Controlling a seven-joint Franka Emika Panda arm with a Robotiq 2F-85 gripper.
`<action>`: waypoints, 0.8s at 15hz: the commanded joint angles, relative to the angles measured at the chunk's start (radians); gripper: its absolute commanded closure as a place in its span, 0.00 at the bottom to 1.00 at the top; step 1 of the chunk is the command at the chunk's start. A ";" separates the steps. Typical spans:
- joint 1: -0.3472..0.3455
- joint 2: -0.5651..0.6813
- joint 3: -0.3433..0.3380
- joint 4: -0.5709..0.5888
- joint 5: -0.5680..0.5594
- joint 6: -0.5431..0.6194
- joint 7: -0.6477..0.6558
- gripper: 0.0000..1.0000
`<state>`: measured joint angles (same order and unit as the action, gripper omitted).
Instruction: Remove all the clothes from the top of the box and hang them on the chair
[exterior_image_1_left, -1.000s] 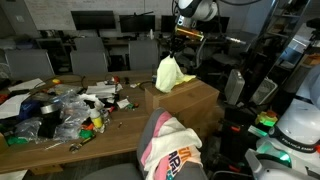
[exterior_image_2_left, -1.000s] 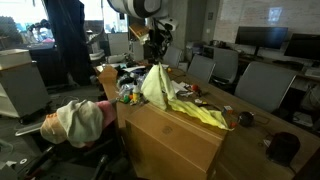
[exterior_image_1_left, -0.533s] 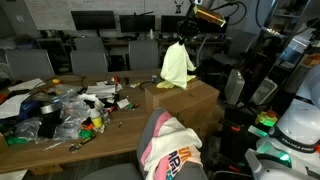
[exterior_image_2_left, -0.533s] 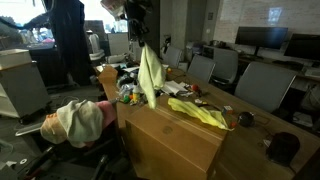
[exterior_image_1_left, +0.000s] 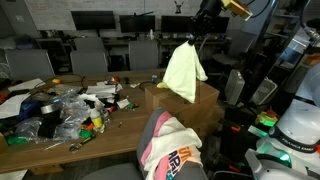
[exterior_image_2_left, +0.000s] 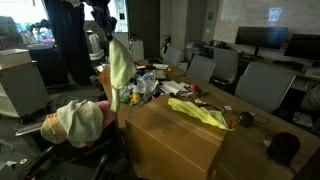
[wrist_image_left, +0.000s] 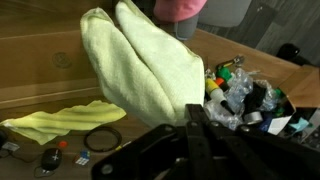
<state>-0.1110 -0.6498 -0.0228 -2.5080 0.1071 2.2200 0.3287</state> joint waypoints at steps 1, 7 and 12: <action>0.070 -0.065 0.005 -0.024 0.044 -0.090 -0.097 1.00; 0.152 -0.055 0.042 -0.007 0.037 -0.238 -0.202 1.00; 0.208 -0.016 0.108 0.014 0.006 -0.329 -0.273 1.00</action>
<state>0.0682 -0.6913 0.0541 -2.5249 0.1329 1.9403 0.1053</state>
